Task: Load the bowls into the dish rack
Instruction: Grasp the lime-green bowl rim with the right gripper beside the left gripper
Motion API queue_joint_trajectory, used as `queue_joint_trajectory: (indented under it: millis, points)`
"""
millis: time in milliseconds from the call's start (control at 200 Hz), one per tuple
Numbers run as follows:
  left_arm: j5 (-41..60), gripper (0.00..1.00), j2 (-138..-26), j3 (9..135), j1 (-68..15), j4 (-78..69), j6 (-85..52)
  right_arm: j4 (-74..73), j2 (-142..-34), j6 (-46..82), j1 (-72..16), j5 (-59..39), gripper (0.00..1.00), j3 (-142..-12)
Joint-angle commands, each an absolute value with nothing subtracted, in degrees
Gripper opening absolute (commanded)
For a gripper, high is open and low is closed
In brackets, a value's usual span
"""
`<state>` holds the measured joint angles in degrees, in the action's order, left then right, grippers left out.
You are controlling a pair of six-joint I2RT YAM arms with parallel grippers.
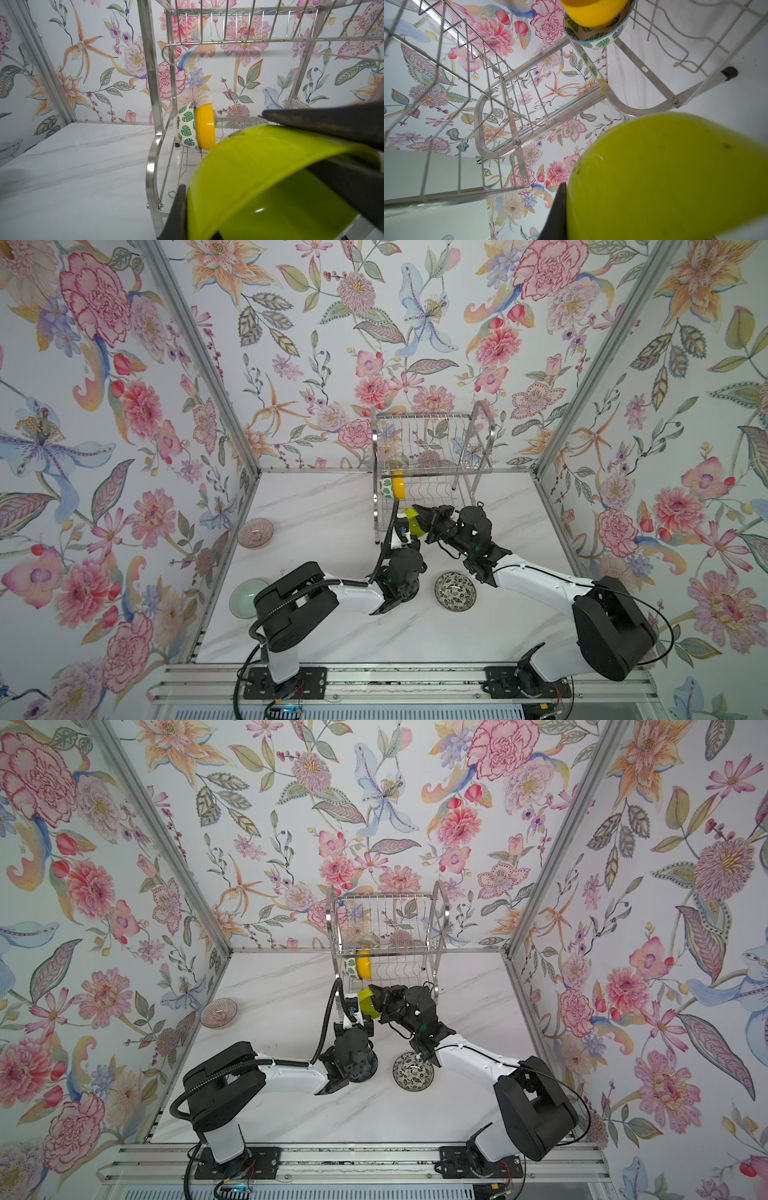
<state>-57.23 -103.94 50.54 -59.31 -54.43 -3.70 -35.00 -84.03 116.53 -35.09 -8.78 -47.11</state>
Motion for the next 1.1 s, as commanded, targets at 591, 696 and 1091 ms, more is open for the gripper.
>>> queue_joint_trajectory:
  millis: [591, 696, 1091]
  points:
    - [-53.9, 0.65, -97.8, 46.6, -60.5, -51.5, -10.6, -36.9, -80.2, 108.6, -33.0, -5.6, 0.00, -42.7]
    - [-53.6, 0.77, -96.8, 46.5, -60.6, -50.4, -11.1, -36.1, -79.4, 107.7, -32.5, -5.1, 0.00, -41.8]
    - [-42.5, 0.99, -90.0, 48.2, -59.3, -36.0, -15.3, -39.3, -77.4, 102.2, -26.9, -6.0, 0.00, -37.6]
